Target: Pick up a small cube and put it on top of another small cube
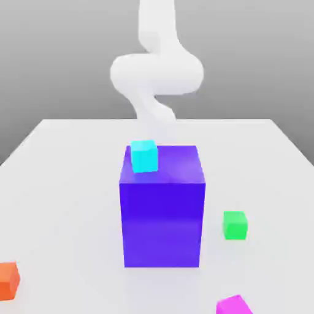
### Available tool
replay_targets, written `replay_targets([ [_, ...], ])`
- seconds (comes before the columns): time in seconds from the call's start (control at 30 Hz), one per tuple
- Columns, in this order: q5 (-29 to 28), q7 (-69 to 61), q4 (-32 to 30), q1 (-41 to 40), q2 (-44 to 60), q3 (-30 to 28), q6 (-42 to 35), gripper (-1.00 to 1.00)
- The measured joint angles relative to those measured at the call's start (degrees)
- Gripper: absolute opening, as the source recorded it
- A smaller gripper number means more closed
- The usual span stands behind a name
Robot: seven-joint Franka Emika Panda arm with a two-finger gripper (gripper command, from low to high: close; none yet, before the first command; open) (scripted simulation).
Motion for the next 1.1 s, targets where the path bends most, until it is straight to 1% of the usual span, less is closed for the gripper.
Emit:
replay_targets([
  [0.63,-3.3,-1.0,0.8,3.7,39.8,5.3,11.7,0.00],
  [0.97,-5.3,-1.3,1.3,6.5,60.6,6.5,18.0,0.00],
  [1.1,-6.8,-0.3,2.8,7.8,68.9,5.2,23.7,0.00],
])
